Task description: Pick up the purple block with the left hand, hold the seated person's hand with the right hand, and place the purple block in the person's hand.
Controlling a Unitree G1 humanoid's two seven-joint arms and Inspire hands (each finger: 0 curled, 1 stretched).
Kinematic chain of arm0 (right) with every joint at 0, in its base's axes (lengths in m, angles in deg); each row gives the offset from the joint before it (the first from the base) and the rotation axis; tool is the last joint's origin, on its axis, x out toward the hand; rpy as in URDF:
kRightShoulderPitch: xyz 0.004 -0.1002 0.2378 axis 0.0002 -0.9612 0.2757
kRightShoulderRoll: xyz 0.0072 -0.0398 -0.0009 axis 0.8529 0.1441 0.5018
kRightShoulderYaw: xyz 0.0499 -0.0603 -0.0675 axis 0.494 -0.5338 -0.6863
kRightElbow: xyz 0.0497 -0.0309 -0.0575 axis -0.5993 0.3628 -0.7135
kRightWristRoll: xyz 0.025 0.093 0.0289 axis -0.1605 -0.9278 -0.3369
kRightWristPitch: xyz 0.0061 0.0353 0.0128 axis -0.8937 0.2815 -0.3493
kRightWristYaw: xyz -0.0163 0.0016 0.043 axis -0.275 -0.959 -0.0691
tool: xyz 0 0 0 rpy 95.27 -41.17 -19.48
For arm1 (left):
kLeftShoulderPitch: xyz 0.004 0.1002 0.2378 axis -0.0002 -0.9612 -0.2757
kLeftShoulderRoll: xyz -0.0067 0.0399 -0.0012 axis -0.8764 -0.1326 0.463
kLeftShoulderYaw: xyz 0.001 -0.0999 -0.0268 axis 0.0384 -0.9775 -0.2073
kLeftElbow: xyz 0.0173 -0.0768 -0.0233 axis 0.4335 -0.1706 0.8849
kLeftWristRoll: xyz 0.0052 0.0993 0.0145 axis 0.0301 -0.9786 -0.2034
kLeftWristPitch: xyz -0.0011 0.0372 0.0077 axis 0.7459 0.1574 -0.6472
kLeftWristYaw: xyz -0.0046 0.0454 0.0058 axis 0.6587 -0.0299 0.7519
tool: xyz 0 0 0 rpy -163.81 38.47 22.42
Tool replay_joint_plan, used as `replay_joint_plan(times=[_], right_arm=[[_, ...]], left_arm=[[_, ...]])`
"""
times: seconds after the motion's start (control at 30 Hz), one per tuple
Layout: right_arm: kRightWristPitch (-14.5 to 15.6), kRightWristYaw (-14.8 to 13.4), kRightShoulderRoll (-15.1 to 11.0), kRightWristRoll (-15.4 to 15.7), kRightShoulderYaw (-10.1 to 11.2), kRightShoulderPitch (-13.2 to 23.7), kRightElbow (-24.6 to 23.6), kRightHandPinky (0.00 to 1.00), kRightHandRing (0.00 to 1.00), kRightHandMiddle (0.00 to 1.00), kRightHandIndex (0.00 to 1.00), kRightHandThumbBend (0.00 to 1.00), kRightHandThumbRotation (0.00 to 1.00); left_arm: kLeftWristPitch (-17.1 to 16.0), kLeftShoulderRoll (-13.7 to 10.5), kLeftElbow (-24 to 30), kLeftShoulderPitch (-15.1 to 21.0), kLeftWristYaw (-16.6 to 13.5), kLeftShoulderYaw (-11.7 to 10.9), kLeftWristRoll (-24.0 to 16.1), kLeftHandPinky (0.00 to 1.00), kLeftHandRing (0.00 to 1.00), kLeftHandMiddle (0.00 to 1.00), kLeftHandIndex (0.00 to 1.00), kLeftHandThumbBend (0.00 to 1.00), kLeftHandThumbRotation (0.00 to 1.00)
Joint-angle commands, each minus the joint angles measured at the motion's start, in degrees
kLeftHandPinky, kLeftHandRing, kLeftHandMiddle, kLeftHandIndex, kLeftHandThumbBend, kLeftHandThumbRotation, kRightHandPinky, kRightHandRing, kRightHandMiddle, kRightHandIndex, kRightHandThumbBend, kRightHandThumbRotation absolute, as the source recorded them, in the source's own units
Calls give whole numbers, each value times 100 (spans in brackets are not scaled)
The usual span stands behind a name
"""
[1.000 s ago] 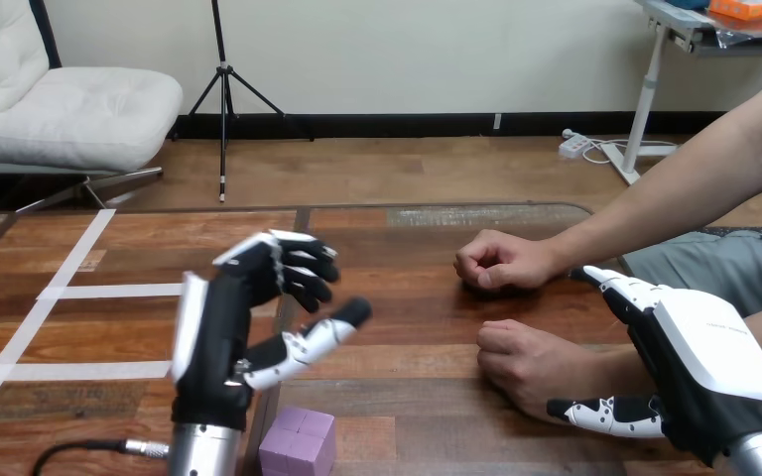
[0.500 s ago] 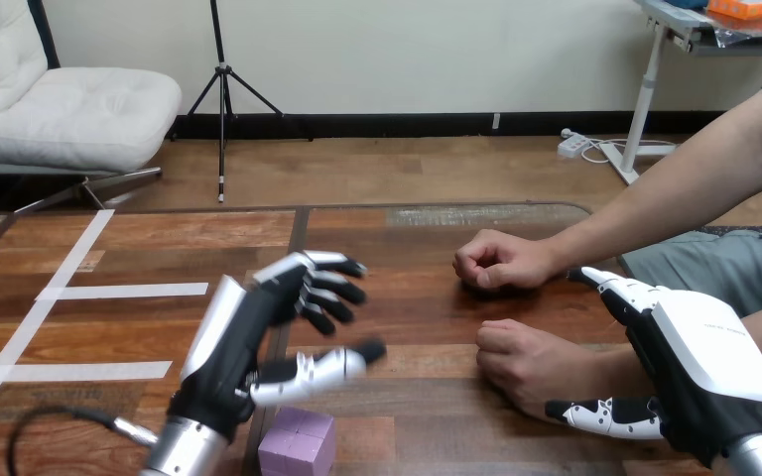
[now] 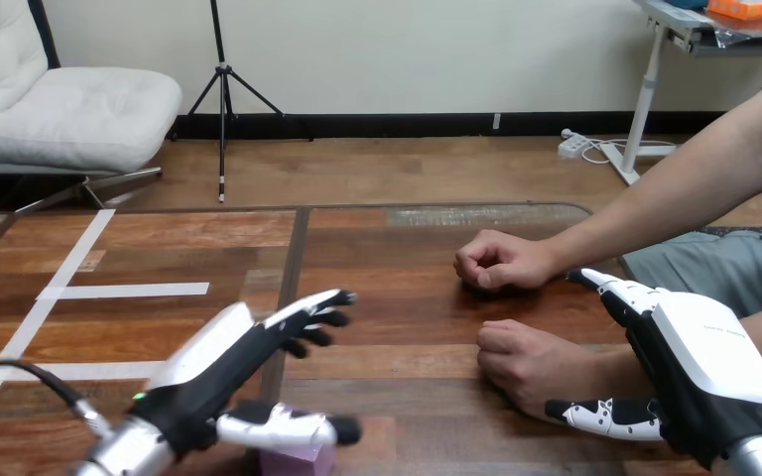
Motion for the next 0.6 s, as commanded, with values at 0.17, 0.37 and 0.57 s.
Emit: replay_joint_plan(times=[0.17, 0.37, 0.57], right_arm=[[-22, -58, 63, -61, -11, 202, -336, 93, 90, 89, 89, 72, 22], [-17, -58, 76, -77, -25, 211, -326, 94, 90, 89, 89, 71, 22], [-18, -74, 79, -61, -33, 214, -320, 94, 90, 89, 88, 71, 22]], left_arm=[[684, -777, 1563, -98, 307, -109, -633, 99, 100, 100, 98, 98, 62], [857, -988, 1751, -153, 530, -79, -585, 100, 100, 98, 96, 97, 59], [944, -1113, 1897, -194, 643, -66, -562, 100, 98, 96, 93, 97, 60]])
